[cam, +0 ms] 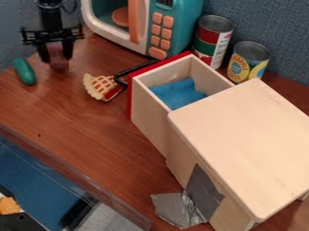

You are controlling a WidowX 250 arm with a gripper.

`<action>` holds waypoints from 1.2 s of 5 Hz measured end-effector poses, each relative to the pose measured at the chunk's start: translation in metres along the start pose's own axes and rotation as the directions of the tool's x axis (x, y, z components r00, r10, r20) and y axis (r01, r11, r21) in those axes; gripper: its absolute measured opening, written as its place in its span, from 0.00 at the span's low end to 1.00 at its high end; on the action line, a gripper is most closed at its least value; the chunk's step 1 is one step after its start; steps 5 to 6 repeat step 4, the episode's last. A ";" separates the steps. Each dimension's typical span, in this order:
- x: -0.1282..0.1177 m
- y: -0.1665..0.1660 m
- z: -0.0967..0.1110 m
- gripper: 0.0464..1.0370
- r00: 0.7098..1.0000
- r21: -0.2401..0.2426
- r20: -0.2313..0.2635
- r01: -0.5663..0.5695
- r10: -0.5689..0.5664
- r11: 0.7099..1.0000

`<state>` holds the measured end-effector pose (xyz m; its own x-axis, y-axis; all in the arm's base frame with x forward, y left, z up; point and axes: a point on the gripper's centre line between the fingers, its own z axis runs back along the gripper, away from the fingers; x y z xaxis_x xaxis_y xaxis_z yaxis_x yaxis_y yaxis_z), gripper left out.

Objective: Move the brown chocolate to the middle left side of the table

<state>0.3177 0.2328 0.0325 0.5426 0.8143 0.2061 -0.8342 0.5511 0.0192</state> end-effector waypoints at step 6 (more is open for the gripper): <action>0.004 0.005 0.053 0.96 0.997 0.144 0.046 0.053 -0.060 0.988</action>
